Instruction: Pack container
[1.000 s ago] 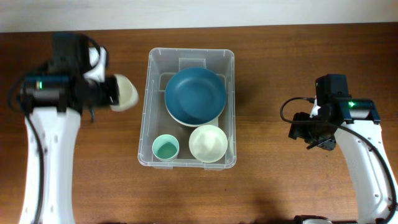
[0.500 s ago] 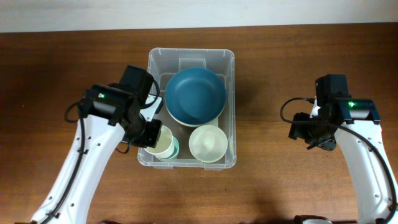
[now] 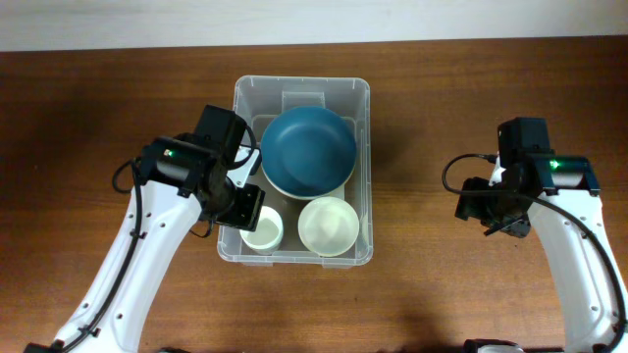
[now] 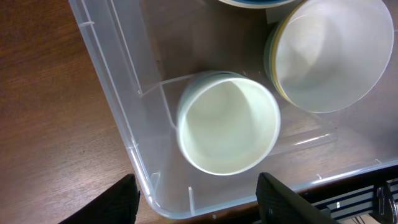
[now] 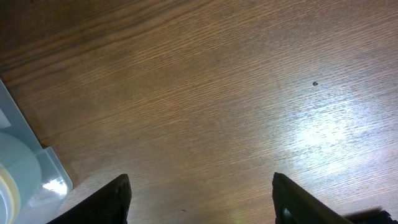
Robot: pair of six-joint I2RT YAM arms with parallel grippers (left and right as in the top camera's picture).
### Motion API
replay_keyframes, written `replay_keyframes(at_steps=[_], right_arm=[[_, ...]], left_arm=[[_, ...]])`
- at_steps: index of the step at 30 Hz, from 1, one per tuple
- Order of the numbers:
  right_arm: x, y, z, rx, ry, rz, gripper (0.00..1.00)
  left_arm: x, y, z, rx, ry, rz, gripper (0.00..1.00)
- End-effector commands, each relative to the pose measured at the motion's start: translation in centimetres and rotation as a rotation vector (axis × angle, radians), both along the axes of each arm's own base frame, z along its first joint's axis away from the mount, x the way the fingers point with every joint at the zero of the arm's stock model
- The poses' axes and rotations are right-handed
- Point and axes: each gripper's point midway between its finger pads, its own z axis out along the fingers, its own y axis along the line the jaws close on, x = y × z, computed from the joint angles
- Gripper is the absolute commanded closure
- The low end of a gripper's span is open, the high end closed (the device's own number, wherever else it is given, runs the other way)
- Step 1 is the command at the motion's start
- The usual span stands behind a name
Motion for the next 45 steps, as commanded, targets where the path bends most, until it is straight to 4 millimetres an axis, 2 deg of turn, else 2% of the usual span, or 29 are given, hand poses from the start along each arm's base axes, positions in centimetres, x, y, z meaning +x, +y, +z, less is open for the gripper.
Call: replay_keyframes(at_steps=[1,3,5,6,7,10,11,12,13,18,21,25,30,33,38,45], right_arm=[[0.3,-0.3,0.3,-0.015,-0.021,0.001,0.3],[1.0,-0.4,0.4,-0.023,-0.049,0.038,0.23],[1.4,-0.2,0.2,-0.014,-0.05,0.04,0.25],[1.6,0.0,0.1,0.0,-0.045,0.044,0.3],[2.3,0.7,-0.3,0.04,-0.04,0.073,0.42],[5.2,0.8,-0.9,0.055,-0.065,0.08,0.77],[6.6,0.9,-0.8,0.063,-0.096,0.085,0.95],[8.3,1.3,-0.5,0.081,-0.138,0.114,0.96],[9.1,1.5,-0.3,0.086,-0.157,0.129,0.96],[16.4,4.6,1.0,0.09,-0.268,0.284,0.96],[19.6,7.6,0.1,0.099,-0.271,0.35,0.96],[22.1,10.7,-1.9,0.108,-0.264,0.41,0.96],[23.6,14.4,-4.9,0.162,-0.26,0.475,0.96],[23.9,17.1,-4.6,0.284,-0.309,0.564,0.96],[24.4,18.2,-3.9,0.338,-0.353,0.592,0.96],[23.5,20.4,-2.6,0.46,-0.4,0.751,0.96]], left_arm=[[-0.2,-0.2,-0.1,-0.008,0.011,-0.001,0.38],[0.0,0.3,0.2,0.002,-0.012,0.017,0.38],[0.8,1.3,0.9,0.014,-0.063,0.061,0.38],[1.3,1.9,1.3,0.015,-0.095,0.085,0.38],[2.2,2.9,2.0,0.003,-0.143,0.129,0.38],[4.1,6.3,3.1,-0.014,-0.22,0.253,0.38],[4.4,7.3,3.2,-0.026,-0.228,0.29,0.38],[4.7,8.1,3.2,-0.039,-0.231,0.321,0.38],[4.8,8.7,3.2,-0.051,-0.229,0.344,0.38],[5.5,11.5,1.9,-0.093,-0.185,0.45,0.38],[5.8,11.8,1.3,-0.089,-0.167,0.458,0.38],[6.2,11.8,0.7,-0.089,-0.156,0.458,0.38],[6.2,11.8,0.5,-0.088,-0.146,0.459,0.38],[6.2,11.8,0.5,-0.087,-0.146,0.459,0.38],[6.2,11.8,0.5,-0.087,-0.146,0.459,0.38],[6.2,11.8,0.5,-0.087,-0.146,0.459,0.38]])
